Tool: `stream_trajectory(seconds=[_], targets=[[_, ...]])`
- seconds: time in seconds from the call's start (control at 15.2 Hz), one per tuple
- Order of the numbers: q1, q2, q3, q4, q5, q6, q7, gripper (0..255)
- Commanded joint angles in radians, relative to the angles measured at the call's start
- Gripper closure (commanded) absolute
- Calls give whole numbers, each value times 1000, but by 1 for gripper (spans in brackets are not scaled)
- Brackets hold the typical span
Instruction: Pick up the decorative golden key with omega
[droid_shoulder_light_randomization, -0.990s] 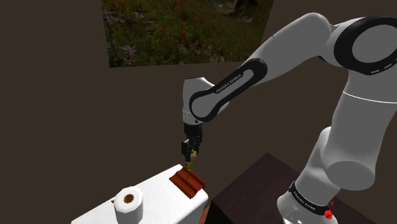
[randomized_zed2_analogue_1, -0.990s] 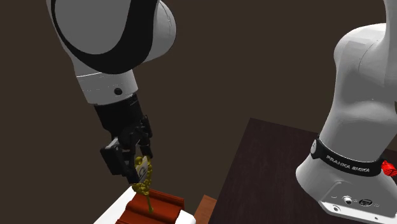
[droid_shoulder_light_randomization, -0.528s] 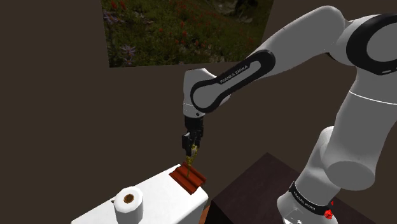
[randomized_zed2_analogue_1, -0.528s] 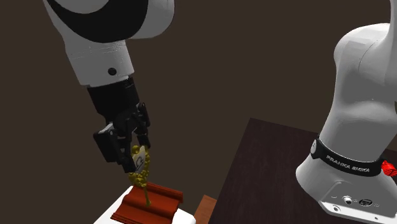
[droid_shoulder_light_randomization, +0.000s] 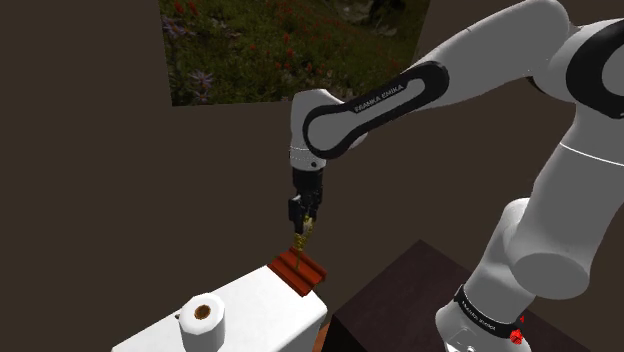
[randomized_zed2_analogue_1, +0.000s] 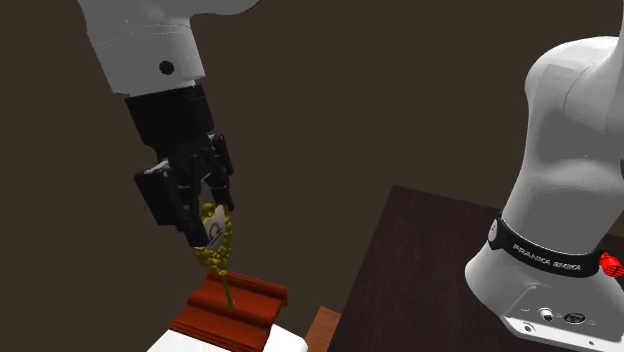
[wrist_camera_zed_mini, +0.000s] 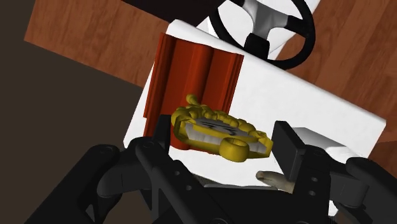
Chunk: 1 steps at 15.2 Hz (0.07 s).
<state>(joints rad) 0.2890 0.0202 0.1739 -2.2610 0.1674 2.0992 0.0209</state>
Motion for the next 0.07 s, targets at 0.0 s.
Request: stream_trajectory(seconds=[0.0], targets=[[0,-2,0,6,-1,-8,1,255]])
